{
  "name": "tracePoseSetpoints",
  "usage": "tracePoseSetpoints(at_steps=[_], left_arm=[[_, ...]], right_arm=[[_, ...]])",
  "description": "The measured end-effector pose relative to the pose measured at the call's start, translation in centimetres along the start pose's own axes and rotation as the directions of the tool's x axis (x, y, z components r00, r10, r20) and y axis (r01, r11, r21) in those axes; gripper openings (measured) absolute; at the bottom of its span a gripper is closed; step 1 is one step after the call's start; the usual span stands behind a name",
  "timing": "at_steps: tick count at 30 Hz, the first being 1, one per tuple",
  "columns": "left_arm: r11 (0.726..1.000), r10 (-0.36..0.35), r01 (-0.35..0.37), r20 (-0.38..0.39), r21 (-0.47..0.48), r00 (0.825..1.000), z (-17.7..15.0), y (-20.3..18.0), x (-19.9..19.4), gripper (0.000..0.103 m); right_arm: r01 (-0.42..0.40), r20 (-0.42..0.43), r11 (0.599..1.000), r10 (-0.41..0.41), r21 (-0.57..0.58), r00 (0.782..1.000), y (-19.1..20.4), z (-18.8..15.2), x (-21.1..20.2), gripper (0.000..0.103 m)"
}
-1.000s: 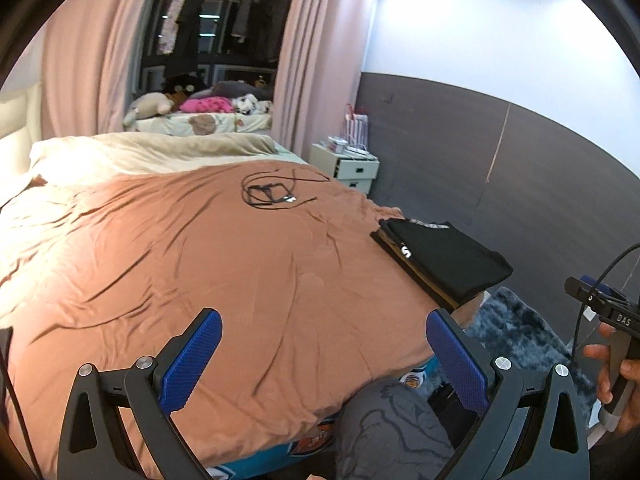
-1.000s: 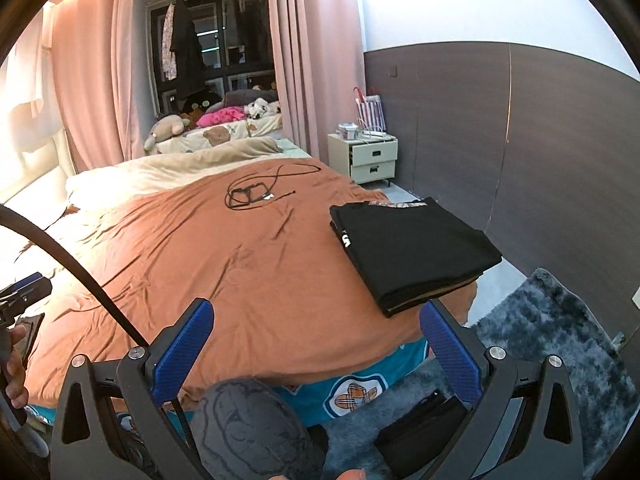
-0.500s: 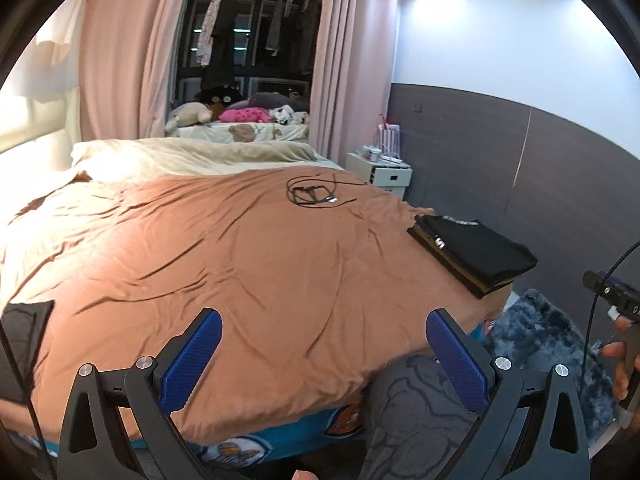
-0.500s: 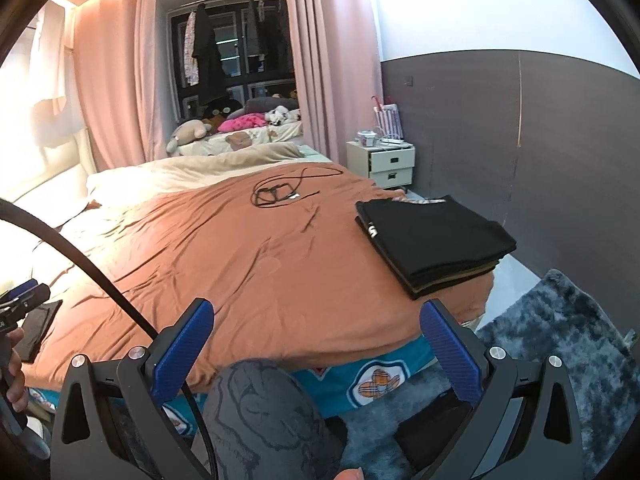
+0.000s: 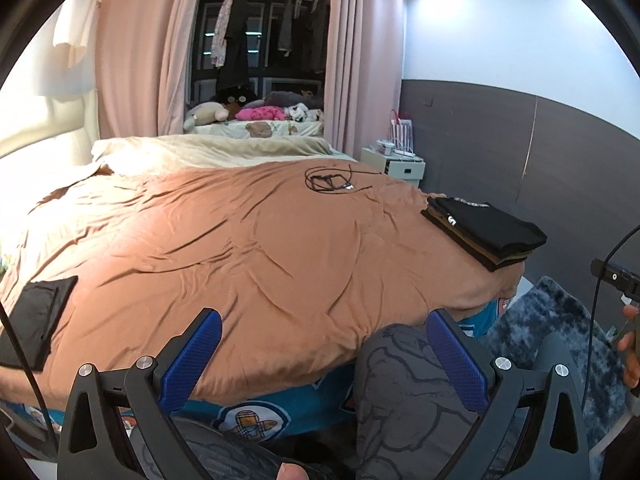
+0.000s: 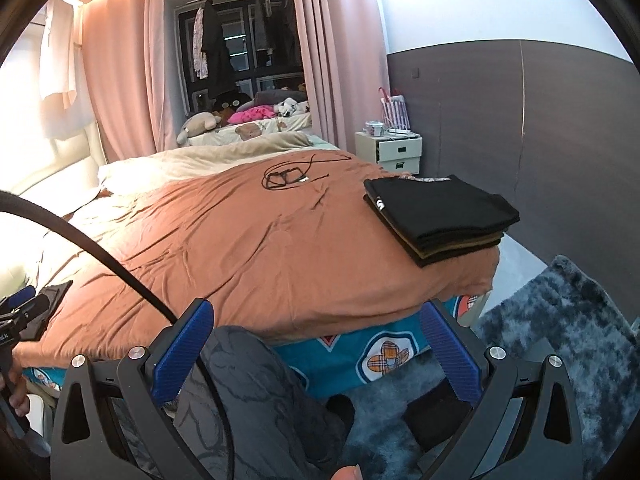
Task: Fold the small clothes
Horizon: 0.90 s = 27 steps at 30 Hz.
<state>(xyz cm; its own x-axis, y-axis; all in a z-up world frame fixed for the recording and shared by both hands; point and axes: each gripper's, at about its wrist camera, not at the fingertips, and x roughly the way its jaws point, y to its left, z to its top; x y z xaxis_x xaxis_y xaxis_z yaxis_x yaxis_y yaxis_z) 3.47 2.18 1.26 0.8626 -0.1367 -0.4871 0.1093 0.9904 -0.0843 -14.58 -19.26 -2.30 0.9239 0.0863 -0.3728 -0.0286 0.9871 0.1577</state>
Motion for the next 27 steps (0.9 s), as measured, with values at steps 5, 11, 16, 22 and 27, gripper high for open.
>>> tracePoseSetpoints(at_steps=[5,11,16,22,27], left_arm=[[1.0,0.007,-0.008,0.03,0.015,1.0,-0.7,-0.6,-1.4,0.103],[1.0,0.005,-0.006,0.053,0.011,0.999,-0.9,-0.6,-2.1,0.103],[1.0,0.008,-0.008,0.06,0.015,0.998,-1.0,-0.7,-2.3,0.103],[1.0,0.002,-0.004,0.072,0.016,0.997,-1.1,-1.0,-2.9,0.103],[1.0,0.006,-0.007,0.081,0.01,0.997,-1.3,-0.8,-3.4,0.103]], right_arm=[[-0.007,0.017,1.0,0.007,-0.002,1.0,0.3,-0.8,-0.9,0.103],[-0.004,0.033,1.0,0.005,-0.027,0.999,1.1,-1.5,-1.5,0.103],[-0.009,0.036,1.0,0.01,-0.029,0.999,1.4,-2.1,-1.6,0.103],[-0.009,0.037,1.0,0.01,-0.027,0.999,1.6,-2.5,-1.5,0.103],[-0.011,0.039,0.999,0.012,-0.033,0.999,1.7,-2.6,-1.5,0.103]])
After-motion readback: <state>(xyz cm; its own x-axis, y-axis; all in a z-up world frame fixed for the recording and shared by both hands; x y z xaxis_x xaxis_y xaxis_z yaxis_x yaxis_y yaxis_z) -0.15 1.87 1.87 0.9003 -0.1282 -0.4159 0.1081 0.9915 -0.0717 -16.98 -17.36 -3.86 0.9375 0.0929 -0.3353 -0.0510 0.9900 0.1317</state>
